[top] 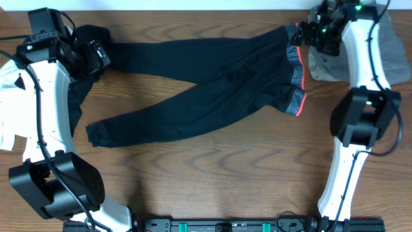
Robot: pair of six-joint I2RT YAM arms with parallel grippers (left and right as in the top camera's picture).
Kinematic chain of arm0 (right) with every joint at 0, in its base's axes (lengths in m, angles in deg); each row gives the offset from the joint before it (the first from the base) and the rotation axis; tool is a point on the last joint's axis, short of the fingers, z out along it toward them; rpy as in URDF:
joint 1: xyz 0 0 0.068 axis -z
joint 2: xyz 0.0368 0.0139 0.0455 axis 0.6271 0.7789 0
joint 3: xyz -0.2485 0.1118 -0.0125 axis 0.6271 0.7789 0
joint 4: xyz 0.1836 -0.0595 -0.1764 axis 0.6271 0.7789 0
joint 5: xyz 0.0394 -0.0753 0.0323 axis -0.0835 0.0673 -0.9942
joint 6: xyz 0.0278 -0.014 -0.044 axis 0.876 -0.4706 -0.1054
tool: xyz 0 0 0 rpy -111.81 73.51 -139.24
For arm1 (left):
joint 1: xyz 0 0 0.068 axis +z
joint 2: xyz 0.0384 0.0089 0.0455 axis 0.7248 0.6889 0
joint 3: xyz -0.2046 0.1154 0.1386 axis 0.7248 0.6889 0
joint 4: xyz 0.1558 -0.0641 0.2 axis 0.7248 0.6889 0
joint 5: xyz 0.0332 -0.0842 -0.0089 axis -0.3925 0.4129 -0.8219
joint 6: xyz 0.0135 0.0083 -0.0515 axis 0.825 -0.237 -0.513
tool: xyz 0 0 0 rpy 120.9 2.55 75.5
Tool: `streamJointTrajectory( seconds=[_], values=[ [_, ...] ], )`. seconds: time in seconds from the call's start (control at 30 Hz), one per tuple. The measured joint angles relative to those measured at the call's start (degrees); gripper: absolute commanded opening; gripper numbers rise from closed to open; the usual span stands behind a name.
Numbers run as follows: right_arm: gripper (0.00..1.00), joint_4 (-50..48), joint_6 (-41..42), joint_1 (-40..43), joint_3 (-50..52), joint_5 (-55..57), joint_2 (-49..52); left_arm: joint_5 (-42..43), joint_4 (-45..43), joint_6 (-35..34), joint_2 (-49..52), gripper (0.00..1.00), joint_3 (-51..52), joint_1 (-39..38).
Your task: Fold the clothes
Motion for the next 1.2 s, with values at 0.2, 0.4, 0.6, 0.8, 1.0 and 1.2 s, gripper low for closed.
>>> streamJointTrajectory(
  seconds=[0.2, 0.4, 0.6, 0.8, 1.0, 1.2],
  values=[
    [0.95, 16.35, -2.54, -0.59, -1.4, -1.55, -10.21, 0.0, 6.23, 0.5, 0.0, 0.98, 0.0, 0.0],
    [0.81, 21.44, -4.22, -3.13, 0.59, -0.87, -12.02, -0.02, 10.88, 0.5, -1.38, 0.98, 0.04, 0.0],
    [0.7, 17.51, -1.46, -6.73, 12.44, 3.06, -11.78, -0.07, 10.08, 0.5, -4.22, 0.98, 1.84, 0.0],
    [0.72, 4.68, 4.72, -8.04, 26.77, 10.38, -14.03, -0.22, 5.01, 0.5, -4.37, 0.98, 11.58, -0.35],
    [0.69, -9.25, 8.39, -8.41, 46.25, 13.25, -25.81, -0.22, -1.14, 0.46, -4.35, 0.98, 19.76, -2.49],
    [0.54, -22.82, 9.68, -8.41, 60.46, 13.27, -32.0, -0.22, -4.17, 0.46, -4.35, 0.98, 23.32, -4.04]
  ],
)
